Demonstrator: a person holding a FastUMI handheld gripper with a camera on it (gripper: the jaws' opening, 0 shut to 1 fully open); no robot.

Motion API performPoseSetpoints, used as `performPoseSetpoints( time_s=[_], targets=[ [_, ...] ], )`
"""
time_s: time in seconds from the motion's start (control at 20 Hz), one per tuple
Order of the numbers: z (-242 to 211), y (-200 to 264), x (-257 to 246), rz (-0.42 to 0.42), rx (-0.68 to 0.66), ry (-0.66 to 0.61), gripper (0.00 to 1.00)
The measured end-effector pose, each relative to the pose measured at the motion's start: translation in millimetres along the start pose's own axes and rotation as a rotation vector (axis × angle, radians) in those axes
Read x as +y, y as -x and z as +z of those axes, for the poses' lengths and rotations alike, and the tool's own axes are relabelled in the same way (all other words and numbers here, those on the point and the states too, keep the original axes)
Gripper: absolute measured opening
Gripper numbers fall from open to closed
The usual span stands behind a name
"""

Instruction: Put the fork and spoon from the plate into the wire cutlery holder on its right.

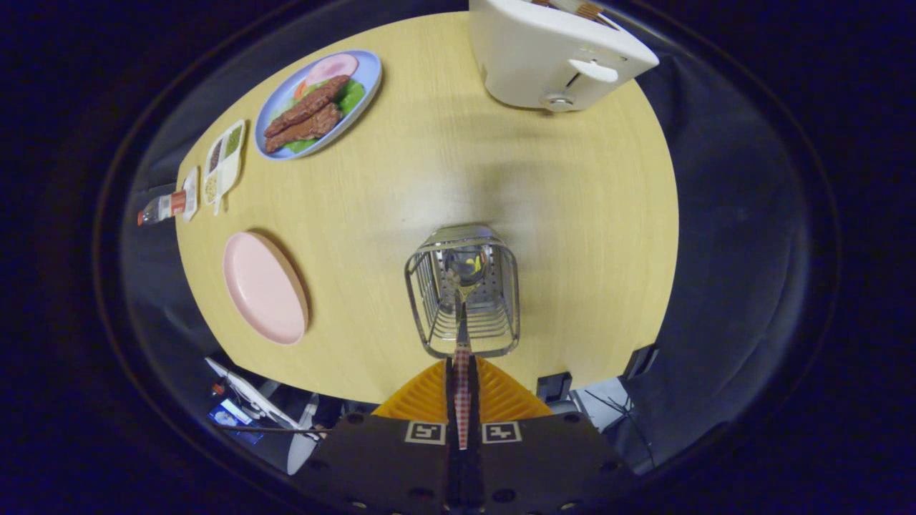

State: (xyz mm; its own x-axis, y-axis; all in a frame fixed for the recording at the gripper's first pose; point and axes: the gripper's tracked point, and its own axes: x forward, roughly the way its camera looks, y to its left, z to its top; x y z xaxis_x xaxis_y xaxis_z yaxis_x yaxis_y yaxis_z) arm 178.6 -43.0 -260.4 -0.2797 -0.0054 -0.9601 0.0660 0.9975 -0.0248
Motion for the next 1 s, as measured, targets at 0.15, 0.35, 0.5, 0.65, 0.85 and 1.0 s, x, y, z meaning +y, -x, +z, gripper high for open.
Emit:
performPoseSetpoints(
  time_s=[0.15, 0.35, 0.5, 0.65, 0.85, 1.0],
  targets=[
    [3, -6, 3, 0.01, 0.017, 0.0, 0.04],
    [7, -11, 6, 0.018, 0.004, 0.012, 0.06],
    [11, -8, 7, 0.024, -0.043, 0.032, 0.09],
    [14, 2, 8, 0.013, -0.121, 0.066, 0.11],
    [10, 20, 20, 0.02, -0.238, 0.082, 0.15],
    [13, 40, 30, 0.018, -0.402, 0.069, 0.21]
  ],
)
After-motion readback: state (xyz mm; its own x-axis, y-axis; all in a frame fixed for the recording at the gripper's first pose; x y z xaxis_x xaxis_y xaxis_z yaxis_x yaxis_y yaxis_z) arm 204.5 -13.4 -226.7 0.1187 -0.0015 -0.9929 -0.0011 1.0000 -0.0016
